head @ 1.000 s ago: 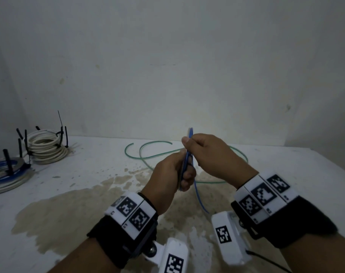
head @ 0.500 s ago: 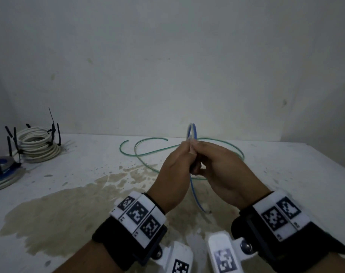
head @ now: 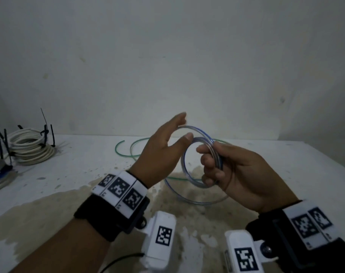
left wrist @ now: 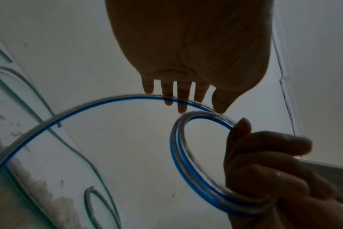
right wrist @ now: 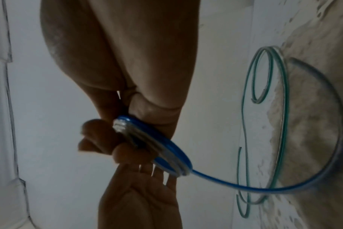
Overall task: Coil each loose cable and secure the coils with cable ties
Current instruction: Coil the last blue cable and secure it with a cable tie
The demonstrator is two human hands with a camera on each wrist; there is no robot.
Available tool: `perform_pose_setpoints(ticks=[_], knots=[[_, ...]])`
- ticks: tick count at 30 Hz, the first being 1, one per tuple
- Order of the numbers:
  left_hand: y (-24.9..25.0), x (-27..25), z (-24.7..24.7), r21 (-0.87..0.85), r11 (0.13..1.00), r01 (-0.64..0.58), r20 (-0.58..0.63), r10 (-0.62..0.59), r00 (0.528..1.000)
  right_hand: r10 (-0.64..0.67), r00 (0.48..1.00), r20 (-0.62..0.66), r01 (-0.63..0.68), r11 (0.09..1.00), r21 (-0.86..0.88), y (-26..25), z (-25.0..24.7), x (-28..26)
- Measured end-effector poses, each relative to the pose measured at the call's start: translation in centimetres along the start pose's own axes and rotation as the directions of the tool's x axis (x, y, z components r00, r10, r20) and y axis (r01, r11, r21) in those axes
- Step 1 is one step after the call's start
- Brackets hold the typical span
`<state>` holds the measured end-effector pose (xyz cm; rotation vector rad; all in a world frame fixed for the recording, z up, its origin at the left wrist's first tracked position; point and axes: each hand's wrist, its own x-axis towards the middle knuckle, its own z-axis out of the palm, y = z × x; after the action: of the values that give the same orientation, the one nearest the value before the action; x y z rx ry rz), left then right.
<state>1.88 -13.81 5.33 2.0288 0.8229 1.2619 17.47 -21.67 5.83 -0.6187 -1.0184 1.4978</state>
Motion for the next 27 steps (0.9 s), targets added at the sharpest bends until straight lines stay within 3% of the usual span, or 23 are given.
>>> perform_pose_setpoints(ticks=[5,11,13,19,22,24,25,27], knots=[[-0.5,0.2,-0.2,0.056,0.992,-0.112,-0.062,0.115,0.991,-0.062,0.998,-0.009,0.062,0.99,0.127,-0.7,0.1,-0.1],[-2.7,-1.5,0.3,0.164,0.969,-0.186,0.135,0.165,0.977,-0.133,0.986,-0.096,0.149,0.973,0.175,-4.1,-0.8,0.7],[-2.9,-1.5,0.1,0.244,0.928,-0.281,0.249,0.22,0.943,-0.12,0.983,-0.136,0.143,0.974,0.174,-4.8,-1.3,1.2],[-3.7,-1.7,-0.5,0.422,0.814,-0.399,0.456,0.189,0.87,-0.09,0.953,-0.29,0.151,0.969,0.195,-6.1,-2.9,2.2],[-4.3,-1.9,-1.2,0.472,0.751,-0.461,0.407,0.278,0.87,-0.044,0.943,-0.329,0.138,0.953,0.268,-6.3,-3.7,2.0],[-4.4,-1.9,-1.5,0.455,0.761,-0.462,0.338,0.332,0.88,-0.035,0.952,-0.303,0.134,0.94,0.314,-6.2,-3.8,1.8],[-4.4,-2.0,-1.6,0.415,0.8,-0.434,0.286,0.338,0.897,-0.04,0.96,-0.278,0.132,0.938,0.322,-6.1,-3.9,1.7],[-4.1,-2.2,-1.6,0.275,0.936,-0.22,0.144,0.186,0.972,-0.054,0.959,-0.278,0.144,0.939,0.313,-5.6,-4.2,1.7]])
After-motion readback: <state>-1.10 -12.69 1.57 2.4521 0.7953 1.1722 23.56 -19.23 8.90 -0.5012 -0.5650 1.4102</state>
